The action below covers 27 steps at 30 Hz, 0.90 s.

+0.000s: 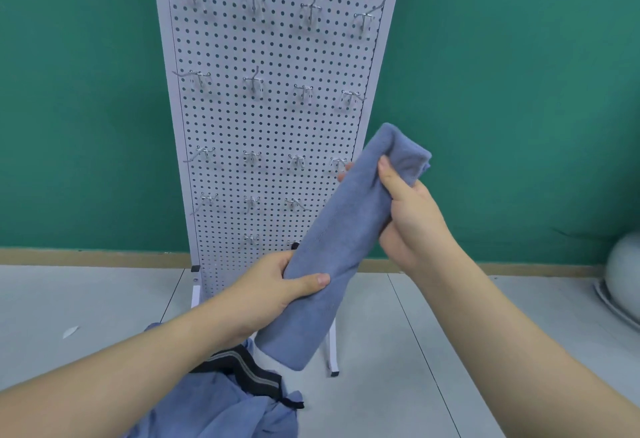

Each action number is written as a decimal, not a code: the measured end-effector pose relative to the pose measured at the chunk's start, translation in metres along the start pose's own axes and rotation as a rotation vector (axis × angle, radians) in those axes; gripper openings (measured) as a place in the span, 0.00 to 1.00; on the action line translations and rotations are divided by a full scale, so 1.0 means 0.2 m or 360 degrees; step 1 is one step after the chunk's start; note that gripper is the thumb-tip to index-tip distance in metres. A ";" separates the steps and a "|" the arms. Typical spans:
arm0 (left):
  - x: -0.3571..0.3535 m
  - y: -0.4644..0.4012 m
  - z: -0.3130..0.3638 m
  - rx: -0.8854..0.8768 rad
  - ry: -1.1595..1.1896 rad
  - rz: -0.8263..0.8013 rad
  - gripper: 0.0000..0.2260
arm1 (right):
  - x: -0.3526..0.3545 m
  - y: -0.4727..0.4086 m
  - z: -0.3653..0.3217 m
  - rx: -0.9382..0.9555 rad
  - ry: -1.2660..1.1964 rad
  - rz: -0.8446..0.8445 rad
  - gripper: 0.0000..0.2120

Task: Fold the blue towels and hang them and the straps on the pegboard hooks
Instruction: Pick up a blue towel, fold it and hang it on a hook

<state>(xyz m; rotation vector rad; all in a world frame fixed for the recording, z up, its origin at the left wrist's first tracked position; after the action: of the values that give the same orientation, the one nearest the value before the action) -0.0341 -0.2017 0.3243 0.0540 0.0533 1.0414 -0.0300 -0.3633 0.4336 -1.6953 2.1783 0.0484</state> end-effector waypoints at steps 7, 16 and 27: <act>-0.11 0.01 0.06 -0.0011 0.0047 -0.0195 0.08 | 0.34 -0.06 -0.15 0.0067 -0.0127 0.0315 0.09; -0.09 -0.02 0.03 0.0000 -0.0494 -0.0218 0.24 | 0.50 -0.01 -0.18 0.0041 0.0278 0.0578 0.14; -0.14 -0.03 0.18 -0.0165 -0.0121 -0.0182 0.14 | 0.23 0.12 -0.02 -0.0204 0.0206 0.0414 0.16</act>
<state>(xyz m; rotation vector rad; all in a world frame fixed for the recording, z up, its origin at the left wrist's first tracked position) -0.0394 -0.2294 0.3609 -0.0036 -0.0661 0.9256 -0.0620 -0.4012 0.4170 -1.5056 2.5303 0.1544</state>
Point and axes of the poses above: each hand's wrist, its own y-axis away from the middle knuckle, its own x-axis out of the back of the hand, z = x × y, the point moved 10 cm from there along -y, towards the middle knuckle, and after that the axes turned 4 degrees about y, right-handed, at the moved point
